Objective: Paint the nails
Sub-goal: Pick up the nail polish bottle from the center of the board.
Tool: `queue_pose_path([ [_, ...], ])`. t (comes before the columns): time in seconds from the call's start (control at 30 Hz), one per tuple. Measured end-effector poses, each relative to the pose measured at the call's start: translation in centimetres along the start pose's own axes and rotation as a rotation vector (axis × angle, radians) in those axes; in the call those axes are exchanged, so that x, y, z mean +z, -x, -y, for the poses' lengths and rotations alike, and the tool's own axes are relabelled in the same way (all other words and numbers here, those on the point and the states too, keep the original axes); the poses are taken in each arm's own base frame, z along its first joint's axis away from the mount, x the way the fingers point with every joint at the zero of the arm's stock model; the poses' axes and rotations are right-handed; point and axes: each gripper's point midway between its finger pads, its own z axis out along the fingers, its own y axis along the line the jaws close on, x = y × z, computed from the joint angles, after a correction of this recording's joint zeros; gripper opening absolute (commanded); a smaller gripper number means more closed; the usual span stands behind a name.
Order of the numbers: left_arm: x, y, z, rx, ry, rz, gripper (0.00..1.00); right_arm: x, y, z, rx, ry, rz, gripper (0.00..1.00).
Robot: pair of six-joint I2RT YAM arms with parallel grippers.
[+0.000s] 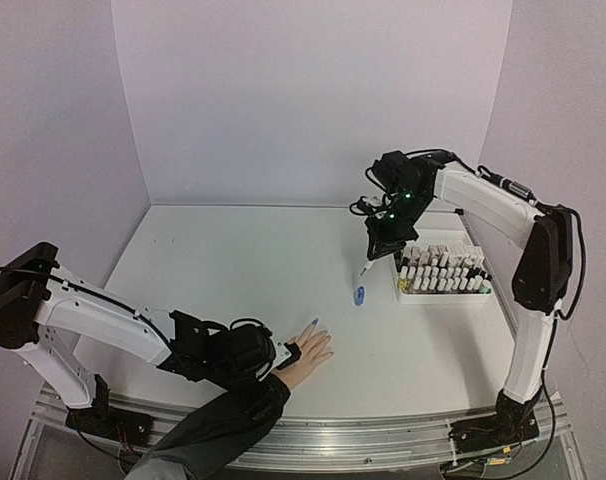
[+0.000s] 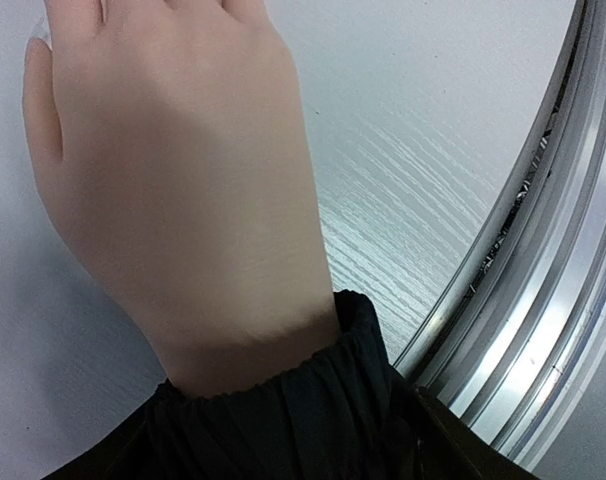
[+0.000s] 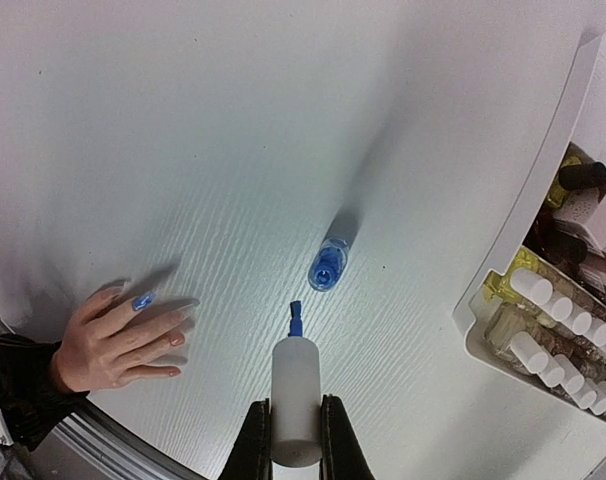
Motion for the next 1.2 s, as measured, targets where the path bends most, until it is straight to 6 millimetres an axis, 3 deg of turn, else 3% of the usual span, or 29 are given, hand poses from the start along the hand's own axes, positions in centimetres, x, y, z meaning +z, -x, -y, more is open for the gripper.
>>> queue_pose_path([
  [0.2, -0.4, 1.4, 0.4, 0.023, -0.007, 0.032, 0.98, -0.5, 0.0, -0.4, 0.016, 0.021, 0.010, 0.00],
  [0.4, -1.0, 3.5, 0.6, 0.102, 0.010, 0.089, 1.00, -1.2, 0.0, -0.8, 0.038, 0.039, 0.021, 0.00],
  [0.57, -2.2, 6.4, 0.5, 0.198, 0.009, 0.196, 1.00, -1.4, -0.2, -0.3, 0.086, 0.026, 0.011, 0.00],
  [0.7, -4.5, 11.0, -1.0, 0.208, -0.031, 0.317, 1.00, -2.1, 0.1, 0.2, 0.120, 0.019, 0.018, 0.00],
  [0.87, -8.3, 20.7, -4.4, 0.251, -0.087, 0.536, 1.00, -2.6, 0.2, 2.0, 0.180, 0.005, 0.024, 0.00],
  [1.0, -8.2, 25.7, -6.3, 0.279, -0.129, 0.606, 0.99, -3.4, 0.6, 4.4, 0.253, -0.011, 0.047, 0.00],
  [1.1, -6.4, 26.8, -5.9, 0.335, -0.188, 0.624, 0.98, -4.4, 0.8, 5.9, 0.290, -0.027, 0.072, 0.00],
  [1.2, -4.6, 26.4, -4.7, 0.449, -0.270, 0.642, 0.98, -5.2, 0.9, 6.4, 0.303, -0.032, 0.093, 0.00],
])
